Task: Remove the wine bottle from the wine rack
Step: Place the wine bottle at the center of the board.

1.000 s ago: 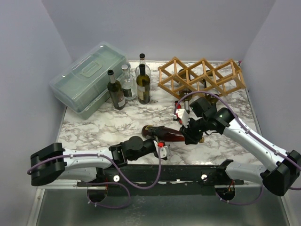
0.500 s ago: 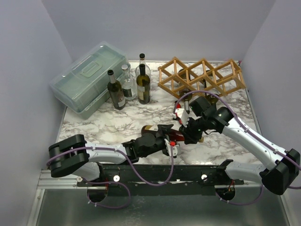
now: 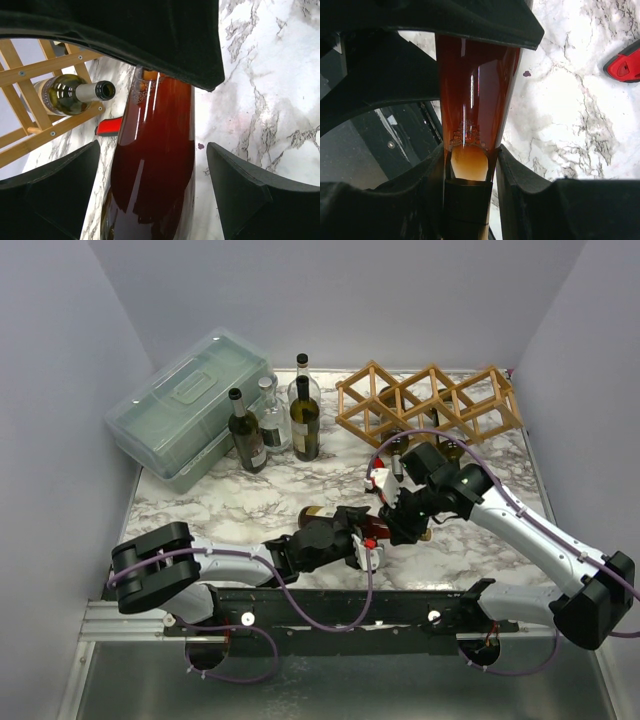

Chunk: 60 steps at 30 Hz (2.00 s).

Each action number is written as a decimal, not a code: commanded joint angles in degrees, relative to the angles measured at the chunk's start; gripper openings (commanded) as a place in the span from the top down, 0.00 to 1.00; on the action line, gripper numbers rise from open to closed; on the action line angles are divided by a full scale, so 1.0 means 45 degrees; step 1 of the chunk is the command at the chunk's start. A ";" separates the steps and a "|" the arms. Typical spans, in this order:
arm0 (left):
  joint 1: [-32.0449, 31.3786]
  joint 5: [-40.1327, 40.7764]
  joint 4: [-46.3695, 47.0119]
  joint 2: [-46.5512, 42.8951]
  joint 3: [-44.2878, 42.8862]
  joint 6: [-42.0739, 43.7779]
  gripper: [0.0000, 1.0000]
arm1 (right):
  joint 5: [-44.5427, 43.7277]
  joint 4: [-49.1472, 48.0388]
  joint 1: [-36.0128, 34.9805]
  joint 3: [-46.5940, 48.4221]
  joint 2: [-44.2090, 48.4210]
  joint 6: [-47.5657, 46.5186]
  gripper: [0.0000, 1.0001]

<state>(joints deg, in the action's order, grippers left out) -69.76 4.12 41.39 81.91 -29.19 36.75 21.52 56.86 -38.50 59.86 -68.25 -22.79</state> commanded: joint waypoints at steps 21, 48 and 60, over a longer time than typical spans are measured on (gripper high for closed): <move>0.0209 0.0190 -0.1111 0.0747 -0.1015 0.0820 0.86 | 0.1914 -0.1203 0.0041 0.1391 0.0108 -0.0059 1.00; 0.0703 -0.0270 -0.1155 -0.1329 0.0061 -0.1220 1.00 | 0.1529 -0.0658 0.1171 0.4495 0.0292 0.0234 0.17; 0.1608 -0.0597 -0.1131 -0.2633 0.0337 -0.1710 1.00 | 0.2035 -0.2013 0.2179 0.3007 0.0602 0.1435 0.16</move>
<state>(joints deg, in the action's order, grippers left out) -64.10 2.96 27.75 75.50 -26.98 29.85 29.12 51.37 -30.52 74.54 -66.70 -19.88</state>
